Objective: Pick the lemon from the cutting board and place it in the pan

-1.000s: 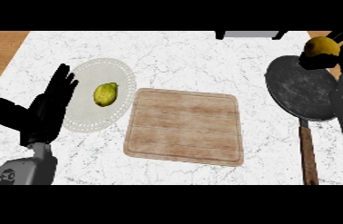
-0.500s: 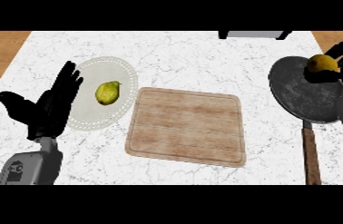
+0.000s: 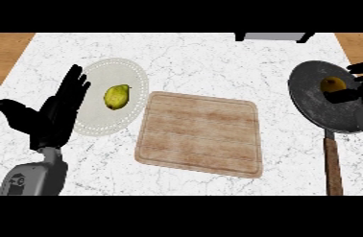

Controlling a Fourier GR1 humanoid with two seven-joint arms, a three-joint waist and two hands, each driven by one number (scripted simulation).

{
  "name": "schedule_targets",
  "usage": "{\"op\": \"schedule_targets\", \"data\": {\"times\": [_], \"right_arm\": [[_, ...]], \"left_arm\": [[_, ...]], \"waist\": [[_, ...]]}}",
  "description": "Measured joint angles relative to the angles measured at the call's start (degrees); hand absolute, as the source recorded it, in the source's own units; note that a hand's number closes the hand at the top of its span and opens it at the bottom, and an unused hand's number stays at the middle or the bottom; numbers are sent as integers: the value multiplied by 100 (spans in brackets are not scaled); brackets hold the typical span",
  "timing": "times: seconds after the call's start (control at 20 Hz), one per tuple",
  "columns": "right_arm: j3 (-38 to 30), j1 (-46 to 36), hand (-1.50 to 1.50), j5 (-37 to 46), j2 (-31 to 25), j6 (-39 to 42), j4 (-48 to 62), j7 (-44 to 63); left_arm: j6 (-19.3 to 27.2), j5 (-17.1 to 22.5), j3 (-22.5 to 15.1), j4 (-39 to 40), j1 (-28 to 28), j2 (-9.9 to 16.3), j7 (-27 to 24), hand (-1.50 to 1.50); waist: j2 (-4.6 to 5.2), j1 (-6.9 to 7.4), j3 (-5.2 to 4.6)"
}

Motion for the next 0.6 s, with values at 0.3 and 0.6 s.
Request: {"op": "schedule_targets", "data": {"times": [0.3, 0.6], "right_arm": [[-435, 25, -150, -492, -67, -74, 437, -889], [-1250, 200, -150, -1495, -122, -47, 125, -1893]], "left_arm": [[21, -61, -24, -7, 50, -59, -61, 0], [97, -106, 38, 24, 51, -60, -41, 0]], "waist": [[-8, -31, 2], [-46, -153, -2]]}}
